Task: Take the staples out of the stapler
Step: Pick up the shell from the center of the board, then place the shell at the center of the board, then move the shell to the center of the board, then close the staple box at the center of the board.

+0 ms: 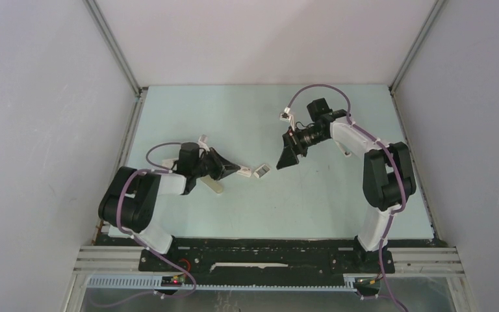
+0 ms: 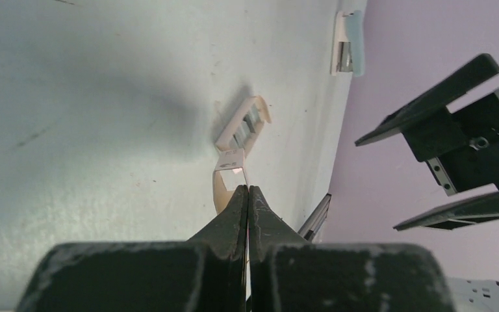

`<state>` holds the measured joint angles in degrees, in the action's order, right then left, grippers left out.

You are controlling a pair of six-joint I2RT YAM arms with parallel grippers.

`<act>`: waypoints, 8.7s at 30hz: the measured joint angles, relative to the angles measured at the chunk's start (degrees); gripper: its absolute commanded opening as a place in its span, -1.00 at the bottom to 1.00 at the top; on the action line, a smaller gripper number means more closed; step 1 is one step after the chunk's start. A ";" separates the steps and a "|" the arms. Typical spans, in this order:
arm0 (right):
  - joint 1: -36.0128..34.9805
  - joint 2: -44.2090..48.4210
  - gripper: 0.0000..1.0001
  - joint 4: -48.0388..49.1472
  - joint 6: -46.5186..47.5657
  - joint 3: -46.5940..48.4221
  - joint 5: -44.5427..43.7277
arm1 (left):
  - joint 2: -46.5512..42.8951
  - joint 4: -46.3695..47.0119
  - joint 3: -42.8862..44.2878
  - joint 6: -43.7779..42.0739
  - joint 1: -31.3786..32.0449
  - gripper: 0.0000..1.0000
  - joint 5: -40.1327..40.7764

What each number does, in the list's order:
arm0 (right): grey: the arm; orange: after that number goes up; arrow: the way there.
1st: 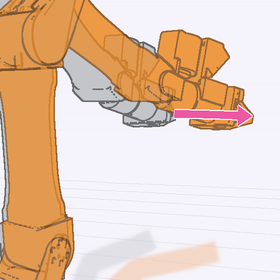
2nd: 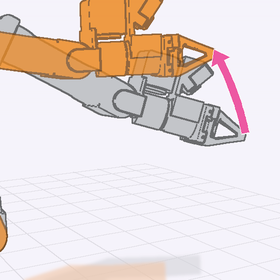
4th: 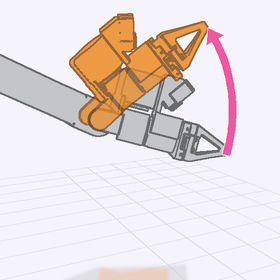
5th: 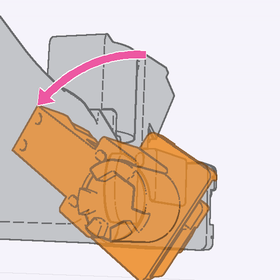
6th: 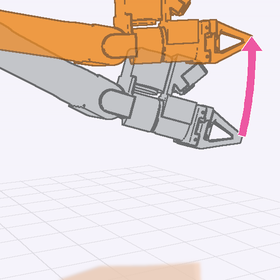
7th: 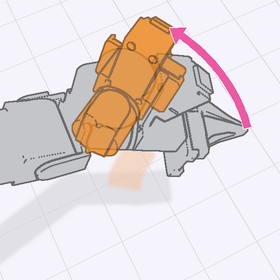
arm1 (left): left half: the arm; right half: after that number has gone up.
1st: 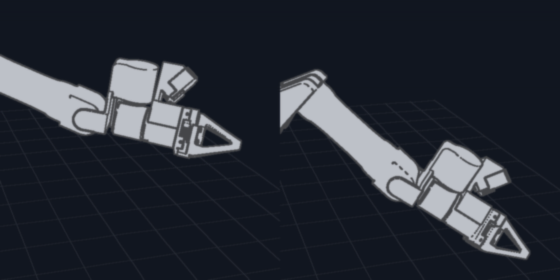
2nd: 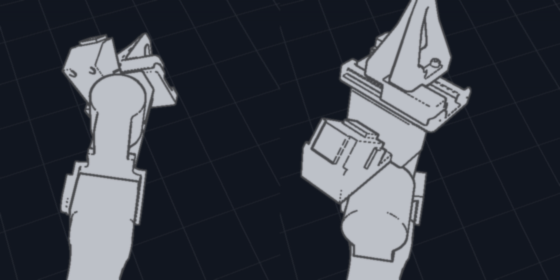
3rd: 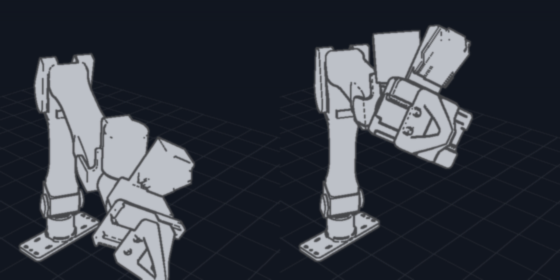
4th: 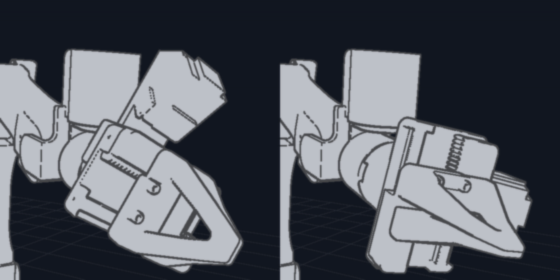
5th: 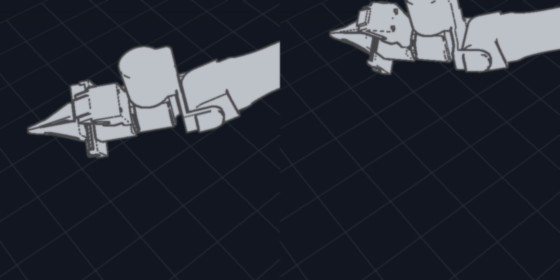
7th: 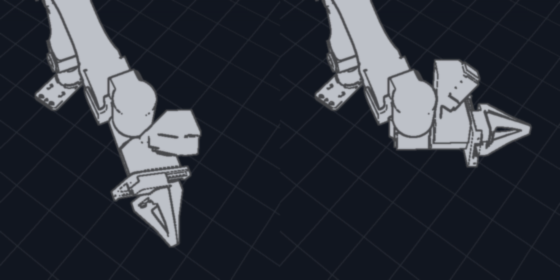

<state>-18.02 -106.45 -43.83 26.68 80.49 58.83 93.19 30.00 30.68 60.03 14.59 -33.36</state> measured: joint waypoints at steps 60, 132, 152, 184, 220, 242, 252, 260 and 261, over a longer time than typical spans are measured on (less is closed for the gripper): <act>18.97 13.29 0.82 -0.17 6.58 -13.51 6.21 | 20.31 -10.38 25.70 1.53 22.53 -0.32 7.76; 0.33 5.03 0.40 1.73 1.66 -3.56 -8.68 | -31.54 -1.40 -9.07 -62.16 25.09 1.00 38.73; -4.61 -10.88 -0.52 3.98 -18.12 7.37 -22.01 | -5.70 9.25 -5.22 -68.63 29.55 0.90 35.63; -8.35 -21.31 -0.82 2.05 -21.05 14.84 -23.87 | 9.84 8.37 6.75 -68.61 28.06 0.16 31.08; -10.45 -13.07 -0.69 2.56 -18.21 4.55 -21.38 | 3.89 1.33 3.43 -71.17 27.61 0.09 23.15; 3.48 7.48 0.16 -7.67 5.25 7.13 -8.94 | -29.64 -2.78 -0.07 -65.55 22.38 0.88 33.16; 2.62 6.54 0.43 -22.53 43.80 8.50 2.36 | -36.20 -1.07 -5.33 -53.79 12.15 0.93 25.77; 1.14 4.00 0.45 -25.33 56.92 3.32 0.42 | -33.31 0.83 -10.93 -54.25 12.15 0.94 21.55; 1.09 4.00 0.45 -24.79 57.44 2.19 -0.46 | -33.11 1.01 -11.23 -54.40 12.15 0.93 21.27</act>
<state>-16.93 -102.45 -68.62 84.12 82.67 58.37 60.07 31.00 19.44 5.63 26.74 -12.10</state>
